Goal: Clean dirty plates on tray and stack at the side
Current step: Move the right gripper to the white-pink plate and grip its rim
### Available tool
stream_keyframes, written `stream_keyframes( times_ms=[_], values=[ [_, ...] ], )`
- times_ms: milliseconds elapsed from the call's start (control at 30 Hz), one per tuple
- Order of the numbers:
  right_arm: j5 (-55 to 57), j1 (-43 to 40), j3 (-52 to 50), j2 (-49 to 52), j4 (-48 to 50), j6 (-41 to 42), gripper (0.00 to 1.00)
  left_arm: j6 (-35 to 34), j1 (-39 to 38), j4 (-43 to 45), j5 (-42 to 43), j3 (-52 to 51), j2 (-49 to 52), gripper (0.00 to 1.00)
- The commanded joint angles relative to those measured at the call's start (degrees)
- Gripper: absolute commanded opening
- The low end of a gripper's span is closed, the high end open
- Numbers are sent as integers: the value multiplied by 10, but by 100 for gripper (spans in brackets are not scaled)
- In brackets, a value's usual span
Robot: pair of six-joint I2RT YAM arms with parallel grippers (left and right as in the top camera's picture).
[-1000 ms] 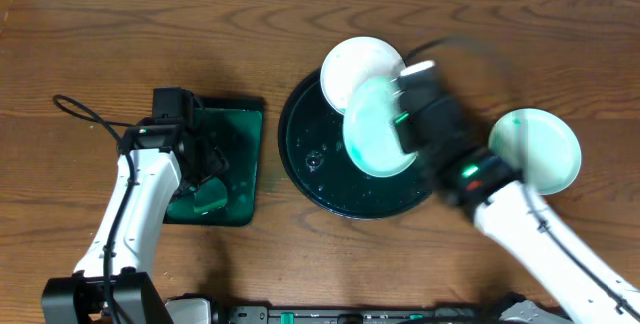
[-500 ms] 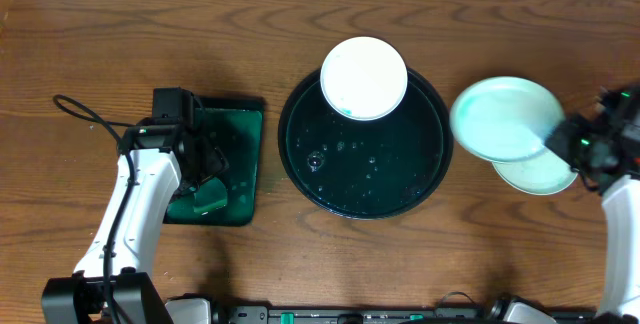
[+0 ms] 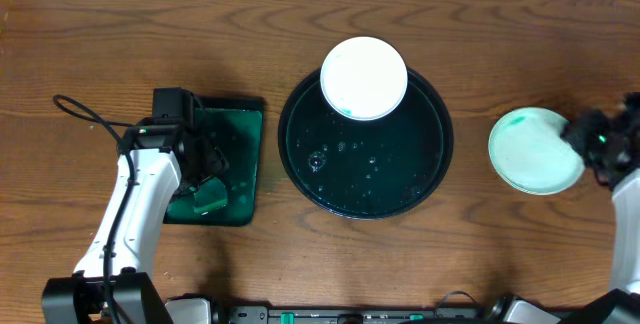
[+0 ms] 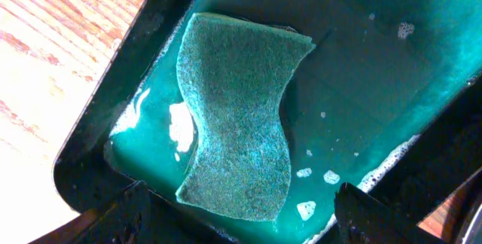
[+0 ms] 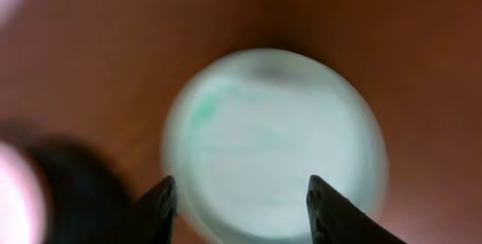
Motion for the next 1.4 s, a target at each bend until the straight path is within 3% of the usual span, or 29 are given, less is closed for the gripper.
stream_keyframes(
  times_ms=[0,133,333,433,600,733,767,833,867,900,1267,1367],
  values=[
    [-154,80,4,-22,45,-54,53,3,2,-2,-1,-1,0,79],
    [-126,207,5,-14,110,-85,53,3,2,-2,-1,-1,0,79],
    [-9,371,5,69,207,-115,64,3,2,-2,-1,-1,0,79],
    [-1,397,34,149,237,-114,64,3,2,-2,-1,-1,0,79],
    [-1,388,172,310,188,-115,66,3,2,-2,-1,-1,0,79],
    [35,388,269,412,131,-110,79,3,2,-2,-1,-1,0,79],
    [44,388,296,441,107,-95,75,3,2,-2,-1,-1,0,79],
    [42,388,304,455,90,-85,60,3,2,-2,-1,-1,0,79],
    [41,388,304,456,72,-67,17,3,2,-2,-1,-1,0,79],
    [37,388,304,455,62,-64,1,3,2,-2,-1,-1,0,79],
    [17,392,304,349,-68,-70,1,3,2,-2,-1,-1,0,79],
    [17,396,304,323,-150,-69,1,3,2,-1,0,-1,0,79]
  ],
)
